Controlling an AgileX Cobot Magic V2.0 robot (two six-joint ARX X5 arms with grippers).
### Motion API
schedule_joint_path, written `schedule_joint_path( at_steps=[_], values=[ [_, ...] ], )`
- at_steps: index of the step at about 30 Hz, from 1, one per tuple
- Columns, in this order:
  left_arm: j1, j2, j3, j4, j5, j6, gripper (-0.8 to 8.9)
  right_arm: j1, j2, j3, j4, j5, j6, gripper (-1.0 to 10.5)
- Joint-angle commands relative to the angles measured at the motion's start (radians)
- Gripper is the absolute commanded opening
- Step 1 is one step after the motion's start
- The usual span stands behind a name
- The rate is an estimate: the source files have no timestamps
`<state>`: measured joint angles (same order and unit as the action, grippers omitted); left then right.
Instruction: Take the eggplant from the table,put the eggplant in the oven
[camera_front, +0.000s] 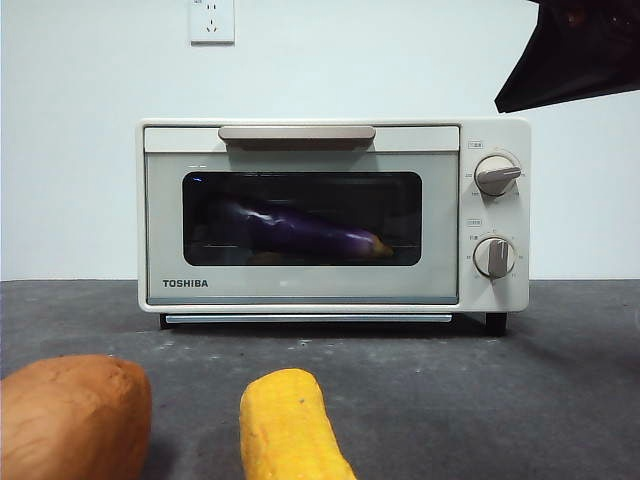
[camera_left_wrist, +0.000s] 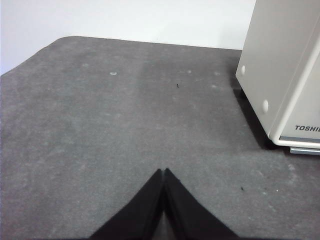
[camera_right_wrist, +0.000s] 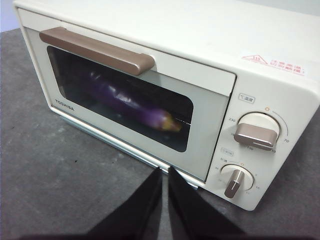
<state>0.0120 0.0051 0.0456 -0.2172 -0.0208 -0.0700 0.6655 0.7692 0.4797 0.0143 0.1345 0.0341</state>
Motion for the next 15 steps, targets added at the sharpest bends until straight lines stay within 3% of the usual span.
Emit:
schedule_joint_path(
  at_steps=[1,15],
  values=[
    [0.002,-0.002,-0.003,0.0,0.001,-0.006,0.08,0.005,0.005,0.005,0.012,0.004,0.011,0.0],
    [0.002,-0.002,-0.039,0.028,0.001,-0.006,0.08,0.005,0.005,0.005,0.012,0.005,0.011,0.0]
  ],
)
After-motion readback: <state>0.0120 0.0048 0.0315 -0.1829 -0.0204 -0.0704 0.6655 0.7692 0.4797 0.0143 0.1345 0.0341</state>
